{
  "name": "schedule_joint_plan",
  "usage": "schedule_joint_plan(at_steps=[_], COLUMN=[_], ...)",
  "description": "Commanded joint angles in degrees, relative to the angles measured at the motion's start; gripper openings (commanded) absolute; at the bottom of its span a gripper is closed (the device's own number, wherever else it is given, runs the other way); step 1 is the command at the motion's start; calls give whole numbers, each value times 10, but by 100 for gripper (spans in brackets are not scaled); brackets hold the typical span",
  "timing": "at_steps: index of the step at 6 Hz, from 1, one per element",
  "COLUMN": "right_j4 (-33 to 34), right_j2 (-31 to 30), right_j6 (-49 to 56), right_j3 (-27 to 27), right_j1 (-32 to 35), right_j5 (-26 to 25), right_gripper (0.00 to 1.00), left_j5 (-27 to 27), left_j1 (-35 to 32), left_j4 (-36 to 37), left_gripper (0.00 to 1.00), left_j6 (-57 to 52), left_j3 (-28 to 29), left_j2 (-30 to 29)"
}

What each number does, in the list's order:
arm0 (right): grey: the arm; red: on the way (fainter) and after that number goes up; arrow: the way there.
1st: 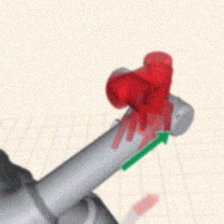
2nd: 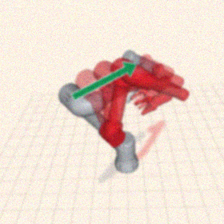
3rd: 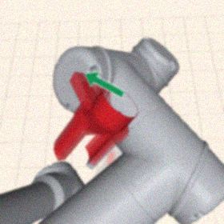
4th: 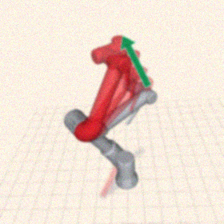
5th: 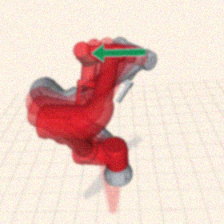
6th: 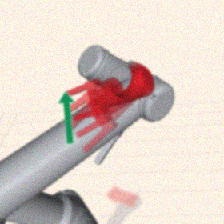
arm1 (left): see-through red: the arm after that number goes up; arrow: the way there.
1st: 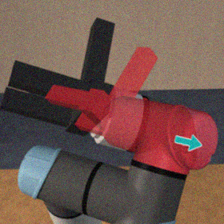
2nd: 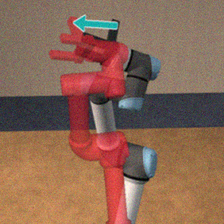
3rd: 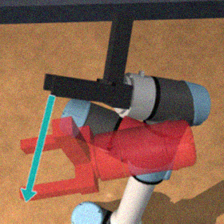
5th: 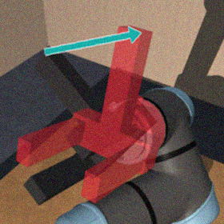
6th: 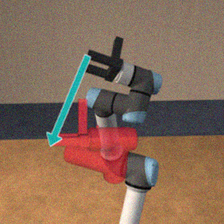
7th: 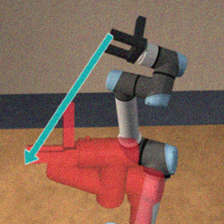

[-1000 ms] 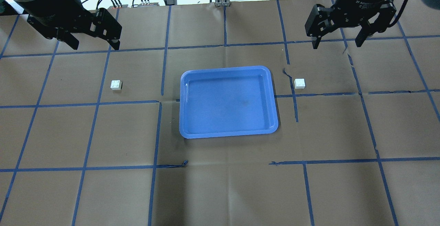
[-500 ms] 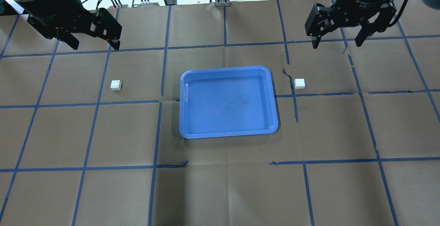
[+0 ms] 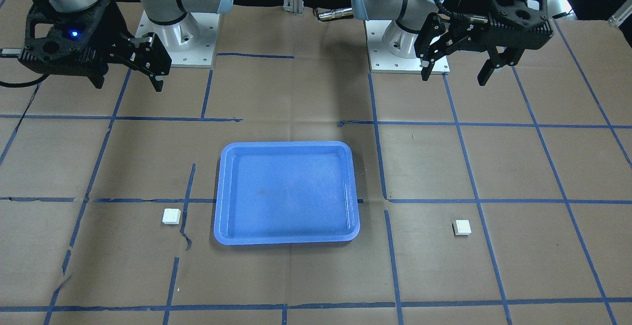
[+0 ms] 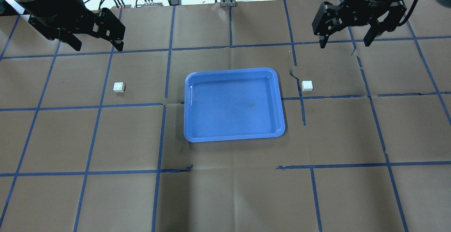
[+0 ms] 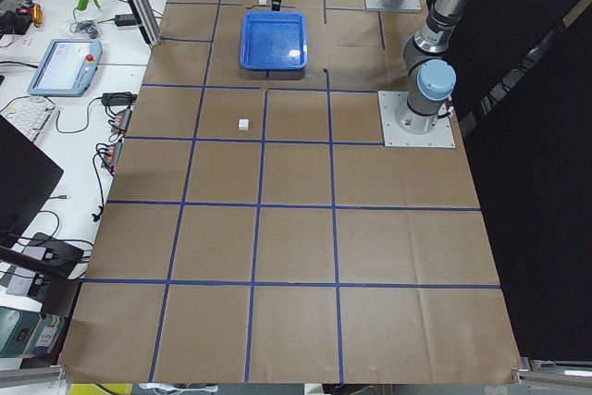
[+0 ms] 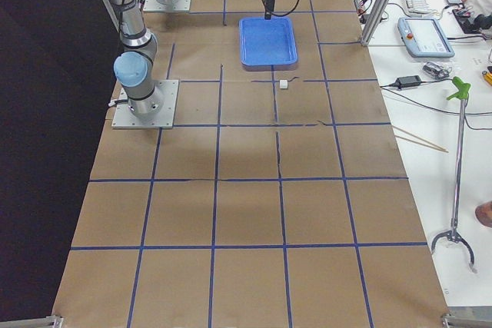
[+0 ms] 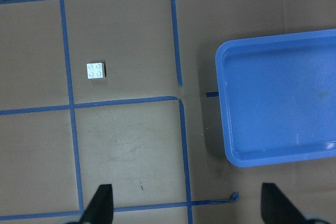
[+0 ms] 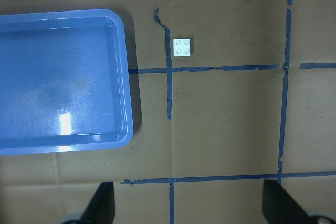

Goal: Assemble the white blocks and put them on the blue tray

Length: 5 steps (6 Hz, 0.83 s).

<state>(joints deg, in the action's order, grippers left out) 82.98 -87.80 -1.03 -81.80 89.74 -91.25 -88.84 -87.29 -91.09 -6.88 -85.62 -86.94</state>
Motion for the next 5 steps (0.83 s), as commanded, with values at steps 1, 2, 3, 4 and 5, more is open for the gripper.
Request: schedule_joint_plan(at_steps=[1,2,3,4,5], right_j4=[0,-3,-3,-1,-2], right_j2=[-1,-4,-7,-6,-6], right_j6=[7,10,56,123,191], right_j3=[4,4,4,4,3], right_j1=[-2,-1,-2,-3,-3], right_j5=[0,2,3,3,0], right_gripper=[100,100,100,100,100], left_j5=[2,3,4,2,3], left_j1=[4,8,32,61,81], left_j4=[5,6,20,79,112], left_gripper=[99,99,99,99,99], left_j6=[2,4,-1,-9,-56], left_j3=[-1,-2,-2,-4,-6], left_j2=[-2,-22,-71,-117,-162])
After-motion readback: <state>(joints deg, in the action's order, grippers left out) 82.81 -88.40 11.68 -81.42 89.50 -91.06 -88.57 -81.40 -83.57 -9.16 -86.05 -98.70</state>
